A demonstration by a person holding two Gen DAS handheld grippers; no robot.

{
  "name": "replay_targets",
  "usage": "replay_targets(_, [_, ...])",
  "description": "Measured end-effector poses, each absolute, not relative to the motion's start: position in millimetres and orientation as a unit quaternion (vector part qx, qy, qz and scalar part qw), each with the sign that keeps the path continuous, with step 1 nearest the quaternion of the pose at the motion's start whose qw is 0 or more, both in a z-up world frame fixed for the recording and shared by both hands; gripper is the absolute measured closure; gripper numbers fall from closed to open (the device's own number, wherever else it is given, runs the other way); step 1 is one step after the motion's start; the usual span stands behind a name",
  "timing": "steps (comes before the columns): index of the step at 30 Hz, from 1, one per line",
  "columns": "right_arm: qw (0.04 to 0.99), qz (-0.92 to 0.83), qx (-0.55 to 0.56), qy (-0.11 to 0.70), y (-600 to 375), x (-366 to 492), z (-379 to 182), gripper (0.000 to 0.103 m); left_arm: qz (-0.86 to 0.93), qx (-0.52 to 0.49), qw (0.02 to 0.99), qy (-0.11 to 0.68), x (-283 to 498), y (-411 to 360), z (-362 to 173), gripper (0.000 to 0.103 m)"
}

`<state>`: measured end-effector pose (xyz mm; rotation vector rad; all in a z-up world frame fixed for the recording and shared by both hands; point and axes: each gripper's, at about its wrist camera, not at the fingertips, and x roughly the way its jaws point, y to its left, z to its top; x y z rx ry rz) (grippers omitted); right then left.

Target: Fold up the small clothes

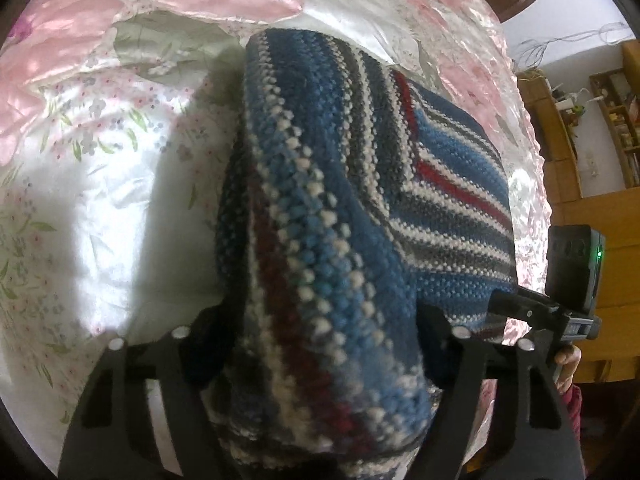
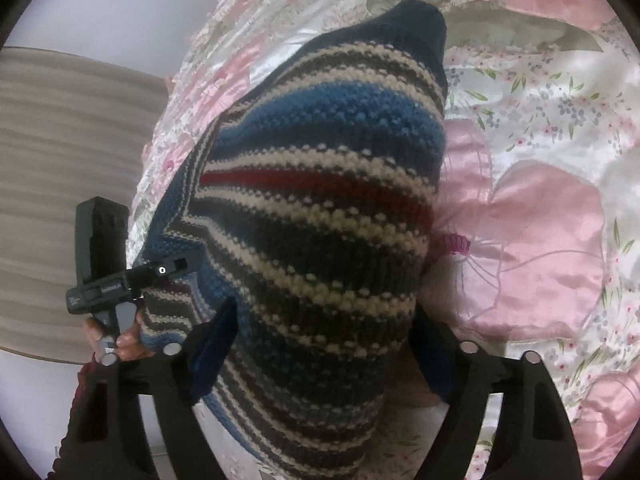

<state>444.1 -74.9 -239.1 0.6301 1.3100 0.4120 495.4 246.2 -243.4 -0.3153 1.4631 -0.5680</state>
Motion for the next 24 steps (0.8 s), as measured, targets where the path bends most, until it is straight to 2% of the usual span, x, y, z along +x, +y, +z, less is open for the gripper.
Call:
replay_targets(2, [0.733, 0.187, 0.279, 0.592, -74.7, 441.4, -236.6, 0.035, -0.261, -0.145, 0.699, 0.650, 492.8, 244.1, -239.8, 0.051])
replay_targets(6, [0.738, 0.187, 0.277, 0.586, -75.9, 437.8, -231.0, 0.047, -0.255, -0.136, 0.709, 0.643, 488.6, 236.7, -231.3, 0.059])
replay_targets(8, [0.743, 0.189, 0.274, 0.581, -76.2, 436.4, -226.1, 0.049, -0.254, -0.129, 0.718, 0.635, 484.7, 232.9, -223.2, 0.061])
replay_targets(15, [0.756, 0.189, 0.260, 0.571, -86.9, 424.0, -204.5, 0.052, -0.269, -0.152, 0.725, 0.616, 470.9, 220.9, -203.4, 0.063])
replay_targets(24, [0.783, 0.181, 0.225, 0.551, -127.1, 385.7, -159.5, 0.054, -0.308, -0.154, 0.722, 0.600, 435.4, 164.2, -177.7, 0.064])
